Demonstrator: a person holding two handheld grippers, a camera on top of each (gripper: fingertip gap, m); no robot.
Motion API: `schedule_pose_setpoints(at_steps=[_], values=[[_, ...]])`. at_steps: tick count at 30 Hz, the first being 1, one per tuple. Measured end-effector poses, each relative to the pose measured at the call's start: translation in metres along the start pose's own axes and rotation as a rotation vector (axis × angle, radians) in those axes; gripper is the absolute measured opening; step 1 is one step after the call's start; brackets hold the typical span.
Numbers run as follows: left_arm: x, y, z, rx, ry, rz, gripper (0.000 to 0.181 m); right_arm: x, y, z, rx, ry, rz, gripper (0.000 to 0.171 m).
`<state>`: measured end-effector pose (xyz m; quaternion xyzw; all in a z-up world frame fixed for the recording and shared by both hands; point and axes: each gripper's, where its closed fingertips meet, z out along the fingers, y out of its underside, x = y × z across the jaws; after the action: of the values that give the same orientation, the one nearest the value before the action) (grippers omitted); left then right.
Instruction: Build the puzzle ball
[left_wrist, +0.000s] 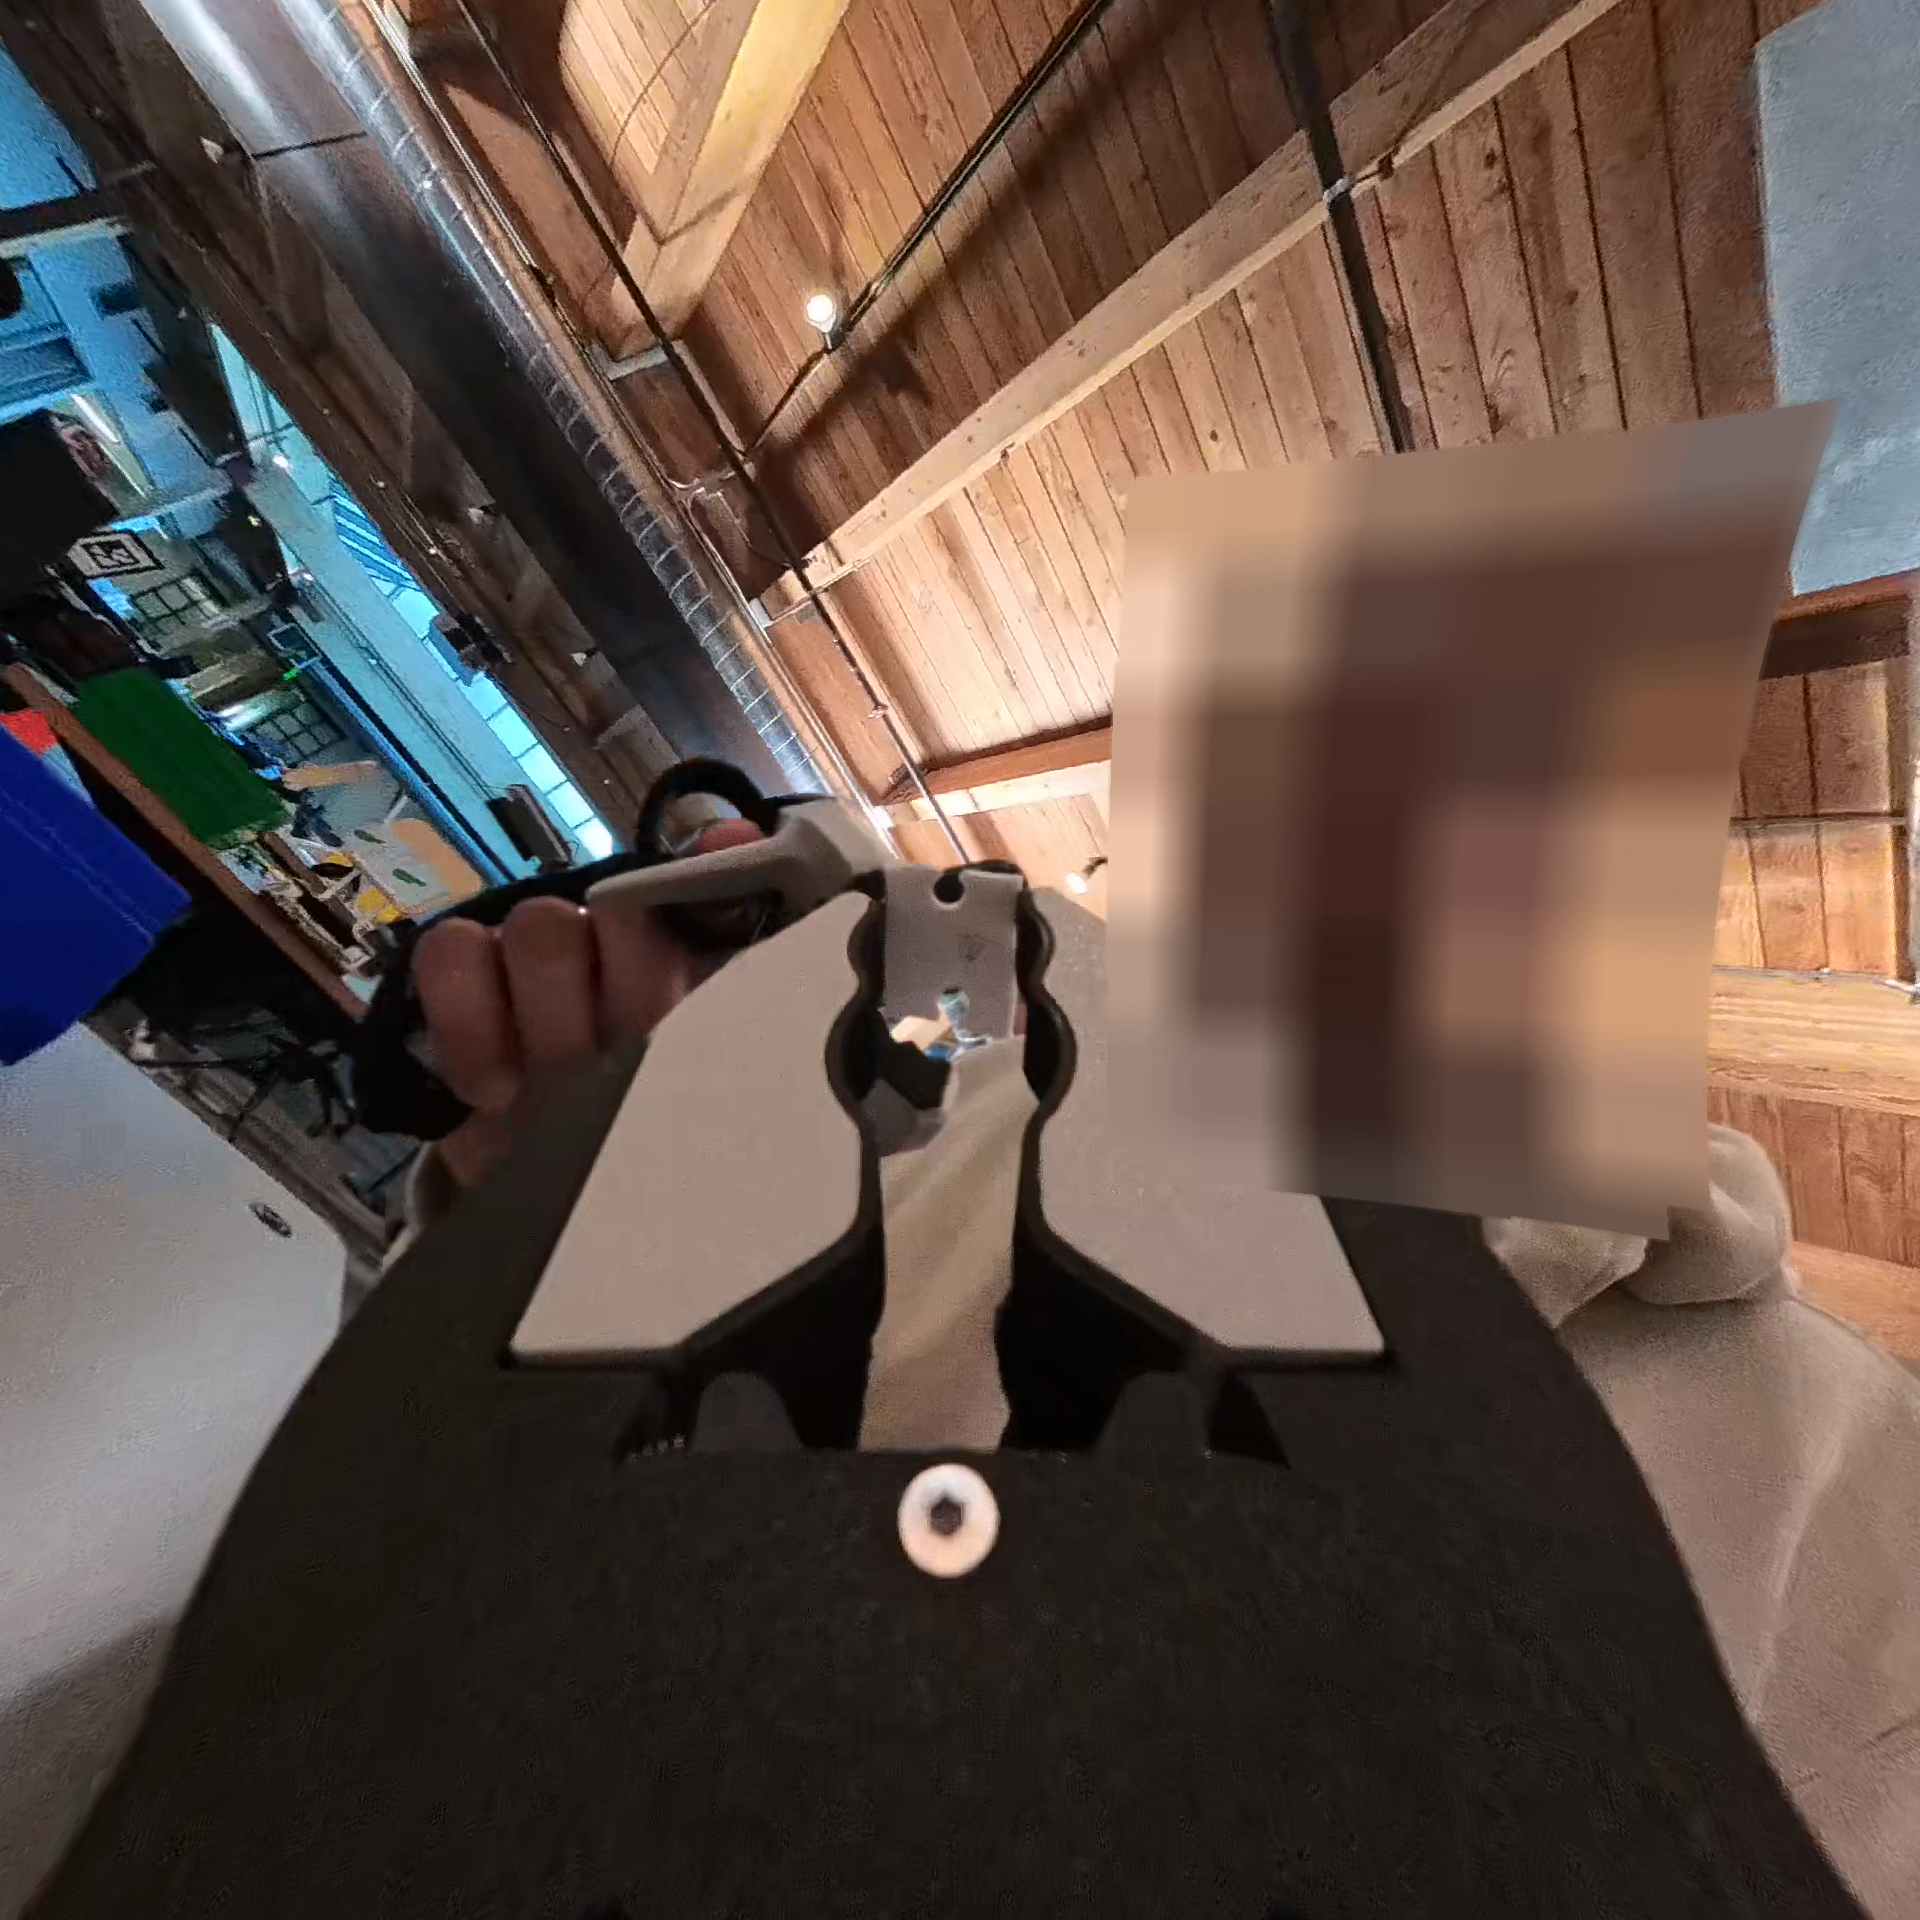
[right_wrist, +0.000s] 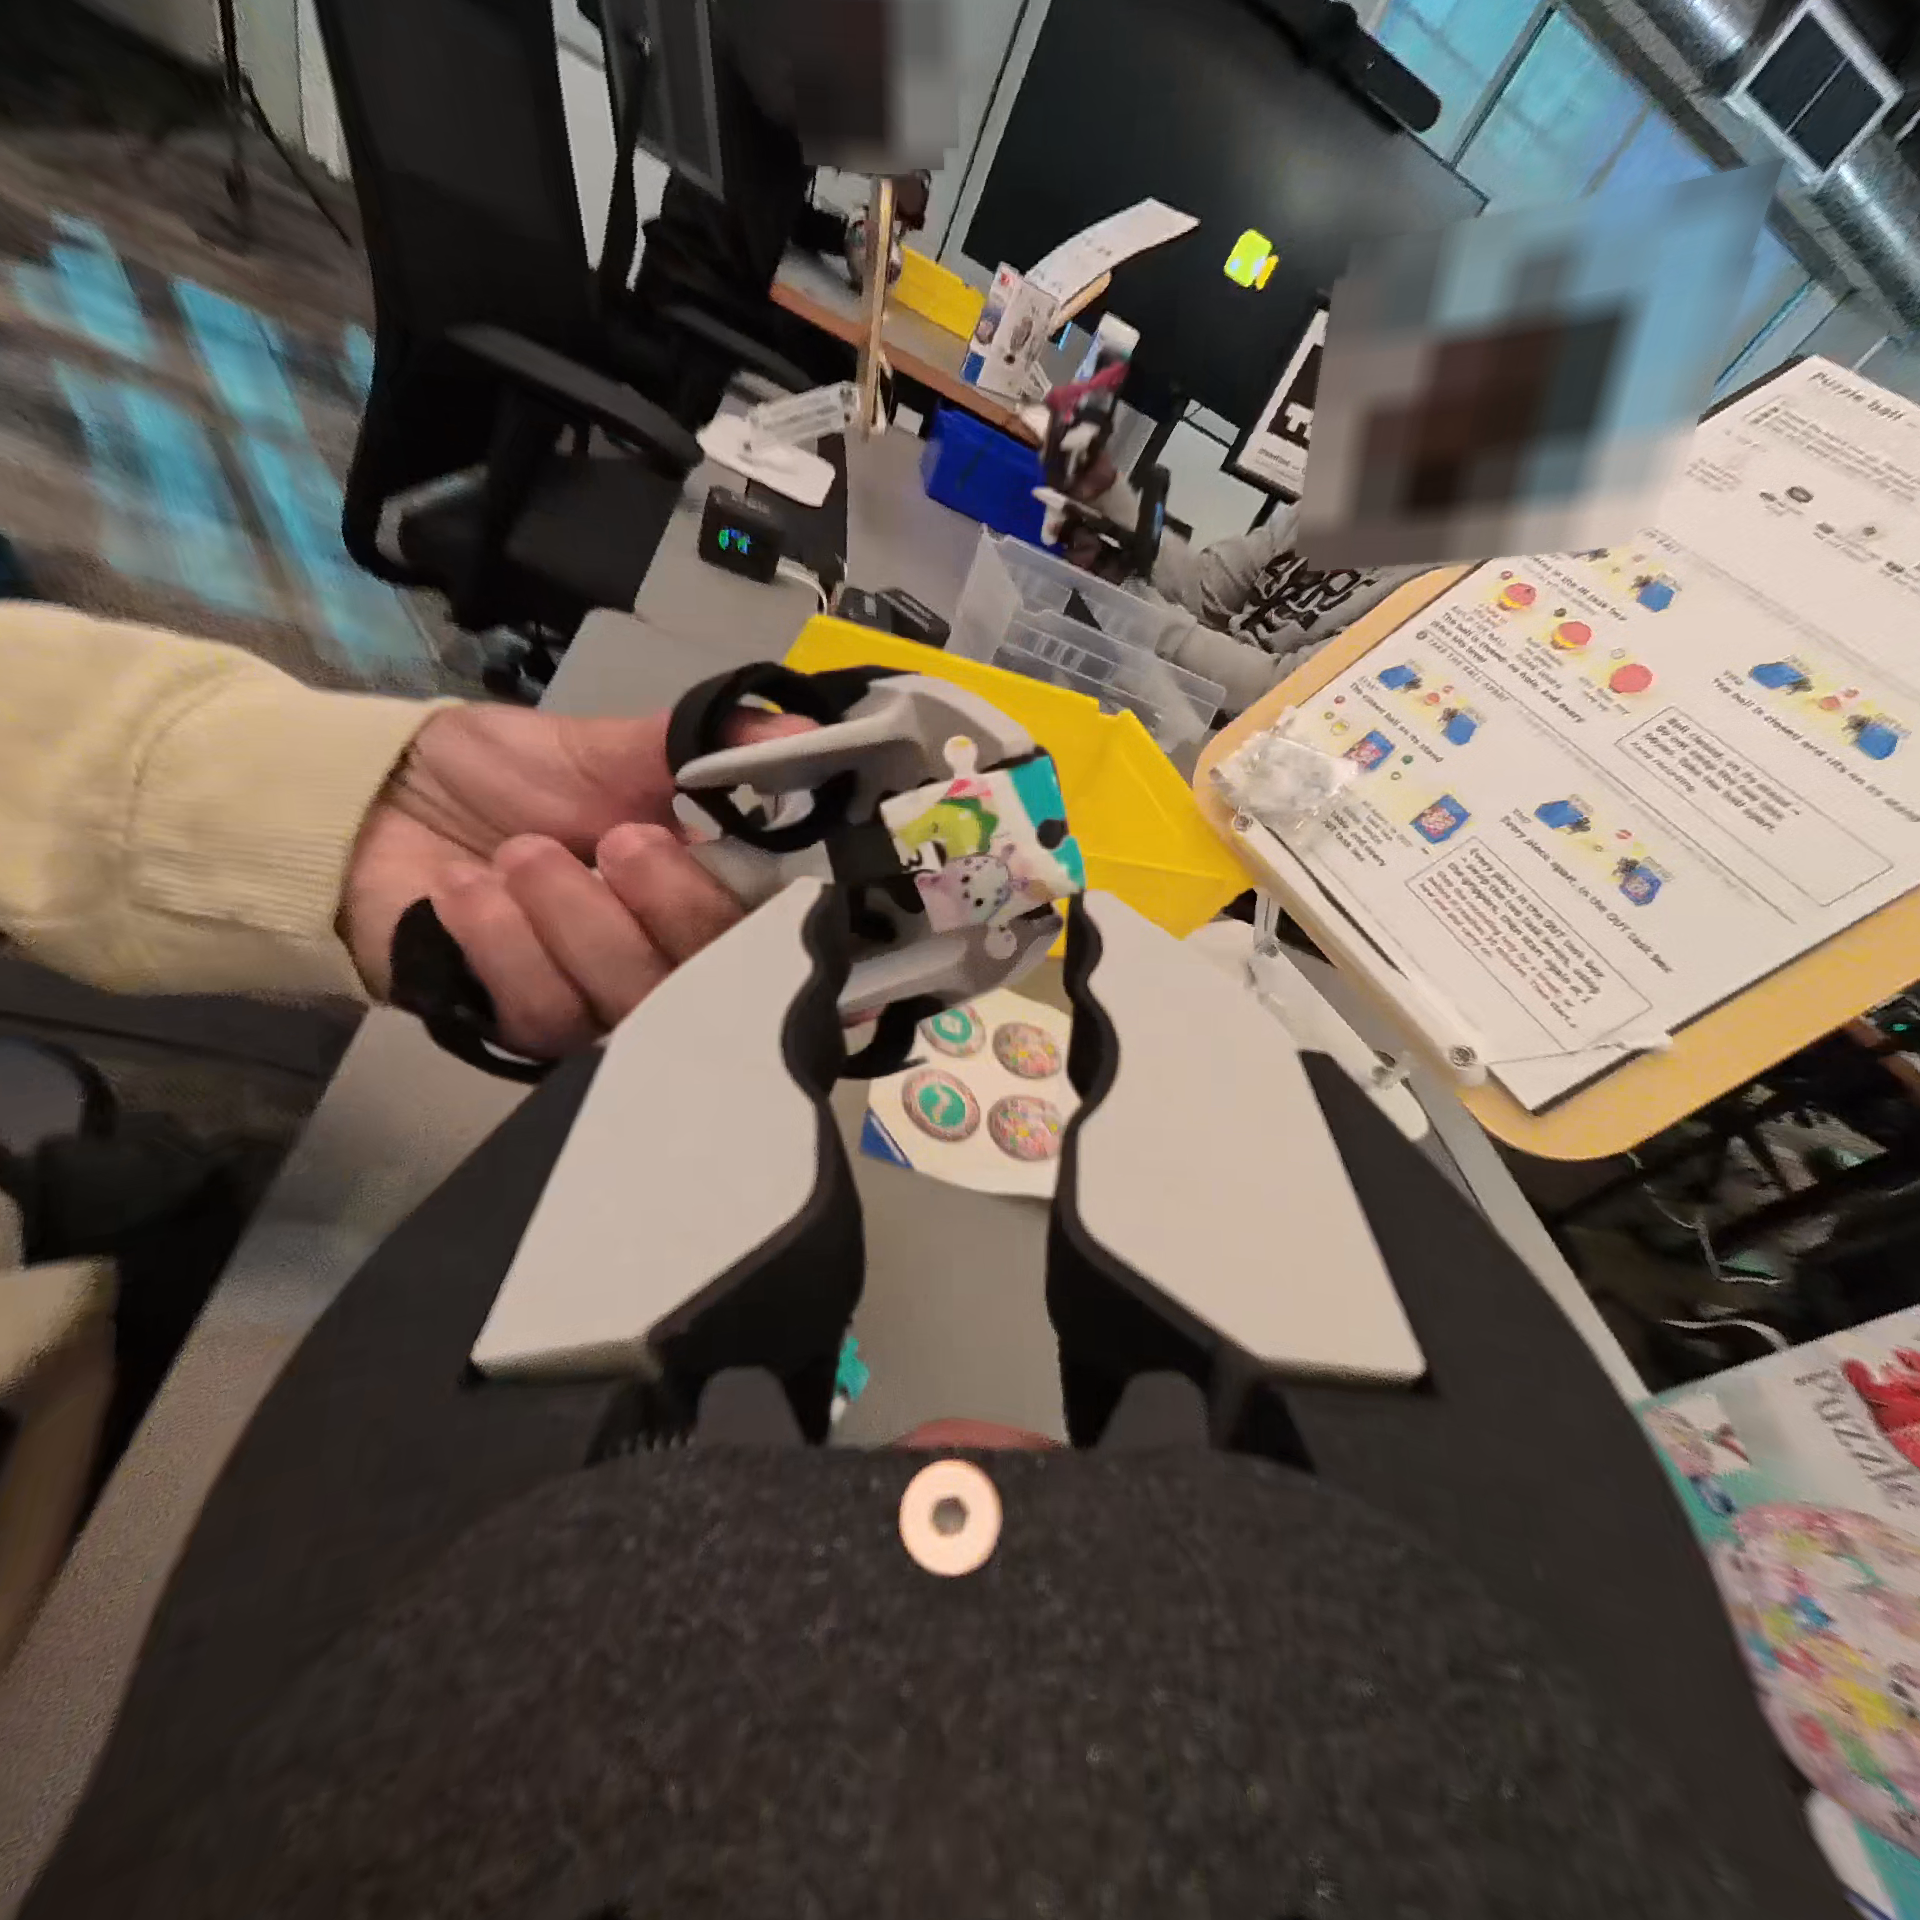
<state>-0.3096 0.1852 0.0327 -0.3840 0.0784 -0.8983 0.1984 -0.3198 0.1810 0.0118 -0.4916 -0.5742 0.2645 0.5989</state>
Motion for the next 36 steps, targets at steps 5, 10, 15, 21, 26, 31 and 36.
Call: schedule_pose_setpoints(at_steps=[5,10,15,21,26,31,36], values=[[-0.020,0.016,-0.003,-0.008,-0.005,-0.091,0.023,-0.005,0.021,-0.015,-0.093,0.017,-0.045,0.031],[-0.043,0.037,-0.006,-0.024,-0.016,-0.190,0.023,-0.018,0.036,-0.034,-0.112,0.010,0.013,0.039],[-0.066,0.053,-0.005,-0.028,0.003,-0.294,0.023,-0.027,0.057,-0.047,-0.172,0.010,0.050,0.030],[-0.105,0.064,-0.040,-0.085,-0.283,-0.186,0.036,-0.033,0.098,-0.061,-0.330,-0.020,0.156,0.030],[-0.099,0.066,-0.137,-0.257,-0.885,0.085,0.044,-0.055,0.218,-0.078,-0.816,-0.174,0.318,0.030],[0.000,-0.019,-0.258,-0.322,-1.638,0.336,0.049,-0.077,0.242,-0.072,-0.995,-0.345,0.295,0.030],[0.041,-0.128,-0.370,-0.447,-2.148,0.208,0.064,-0.082,0.238,-0.067,-0.970,-0.387,0.338,0.039]])
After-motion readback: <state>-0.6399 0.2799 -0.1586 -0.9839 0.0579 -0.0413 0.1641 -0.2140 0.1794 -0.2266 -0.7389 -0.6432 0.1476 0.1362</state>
